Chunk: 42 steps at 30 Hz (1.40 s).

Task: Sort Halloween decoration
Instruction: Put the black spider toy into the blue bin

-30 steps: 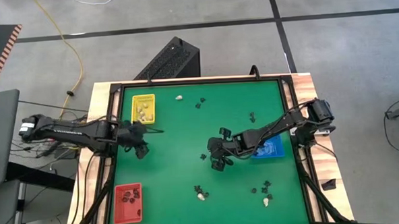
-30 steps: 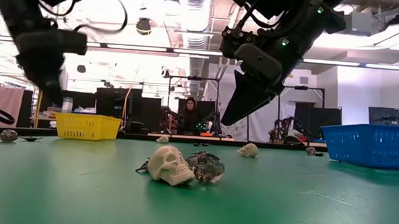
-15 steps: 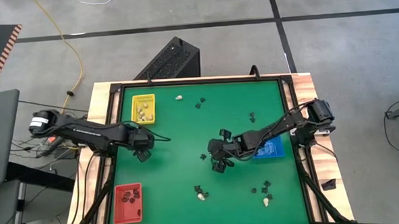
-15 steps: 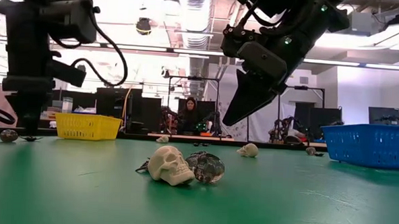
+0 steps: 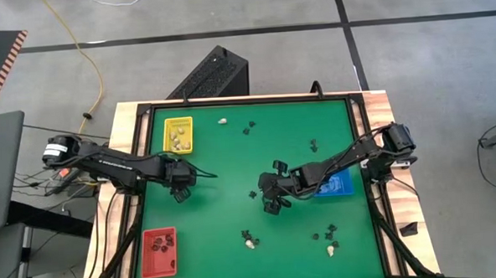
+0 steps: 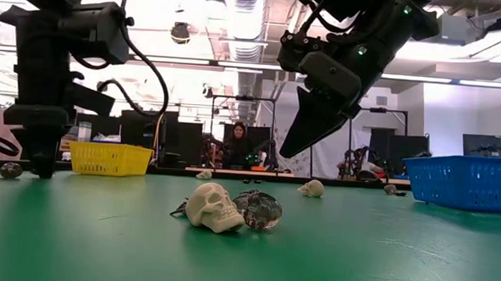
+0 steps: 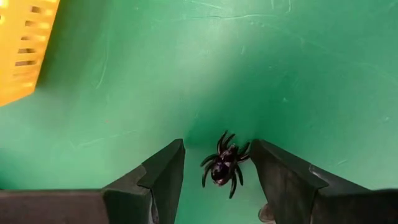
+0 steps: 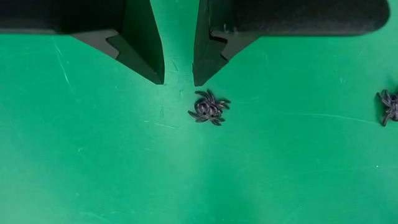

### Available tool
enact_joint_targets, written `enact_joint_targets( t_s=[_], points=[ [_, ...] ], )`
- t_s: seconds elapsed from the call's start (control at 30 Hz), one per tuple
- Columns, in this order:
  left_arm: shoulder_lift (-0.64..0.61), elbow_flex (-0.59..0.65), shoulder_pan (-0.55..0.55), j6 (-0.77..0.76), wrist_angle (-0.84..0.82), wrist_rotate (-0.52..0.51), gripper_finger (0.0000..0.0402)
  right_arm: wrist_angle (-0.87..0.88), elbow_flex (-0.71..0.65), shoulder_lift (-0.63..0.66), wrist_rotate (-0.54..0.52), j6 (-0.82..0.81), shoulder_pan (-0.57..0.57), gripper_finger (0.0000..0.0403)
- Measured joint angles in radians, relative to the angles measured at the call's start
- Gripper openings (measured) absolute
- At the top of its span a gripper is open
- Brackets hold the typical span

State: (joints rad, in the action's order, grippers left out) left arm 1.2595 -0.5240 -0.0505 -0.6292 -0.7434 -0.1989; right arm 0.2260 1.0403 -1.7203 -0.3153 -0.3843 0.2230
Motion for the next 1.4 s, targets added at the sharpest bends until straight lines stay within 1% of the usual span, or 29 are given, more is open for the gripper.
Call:
enact_joint_targets(
  t_s=[0.17,0.27,0.37,0.57,0.67,0.73,0.83,0.9,0.93,1.0,1.1,1.17,1.3,1.4],
  points=[
    [0.030,-0.004,0.000,0.008,-0.004,0.000,0.0185,0.001,0.000,0.000,0.000,0.000,0.000,0.0118],
    [0.016,0.002,0.000,0.013,-0.010,0.005,0.0166,0.001,0.000,0.000,0.000,0.000,0.000,0.0118],
    [-0.007,0.005,0.000,0.016,-0.023,0.010,0.0127,0.001,0.000,0.000,0.000,0.000,0.000,0.0118],
    [-0.049,0.007,0.001,0.048,-0.023,-0.004,0.0015,0.003,0.000,0.000,0.001,0.000,0.000,0.0118],
    [-0.078,0.008,0.001,0.080,-0.009,-0.019,0.0007,0.016,0.000,0.000,0.009,0.000,0.000,0.0118],
    [-0.105,0.004,0.003,0.115,-0.001,-0.024,0.0004,0.048,0.000,0.002,0.033,-0.002,0.000,0.0118],
    [-0.153,-0.017,0.003,0.172,0.078,-0.025,0.0002,0.123,-0.001,0.027,0.048,-0.046,0.012,0.0118],
    [-0.185,-0.023,0.003,0.215,0.131,-0.020,0.0001,0.164,-0.001,0.058,0.031,-0.066,0.030,0.0118],
    [-0.197,-0.026,0.003,0.239,0.187,-0.016,0.0001,0.176,-0.001,0.075,0.016,-0.070,0.041,0.0118],
    [-0.221,-0.026,0.003,0.292,0.352,-0.006,0.0000,0.190,-0.001,0.111,-0.024,-0.072,0.071,0.0118],
    [-0.206,-0.015,0.003,0.376,0.669,0.069,0.0000,0.214,-0.001,0.179,-0.106,-0.072,0.128,0.0118],
    [-0.157,-0.015,0.006,0.423,0.864,0.162,0.0000,0.232,-0.001,0.231,-0.185,-0.081,0.175,0.0118],
    [-0.009,-0.027,0.020,0.467,1.181,0.392,0.0000,0.238,-0.001,0.316,-0.377,-0.089,0.283,0.0118],
    [0.110,-0.064,0.037,0.453,1.343,0.522,0.0000,0.235,0.000,0.363,-0.498,-0.096,0.365,0.0118]
  ],
)
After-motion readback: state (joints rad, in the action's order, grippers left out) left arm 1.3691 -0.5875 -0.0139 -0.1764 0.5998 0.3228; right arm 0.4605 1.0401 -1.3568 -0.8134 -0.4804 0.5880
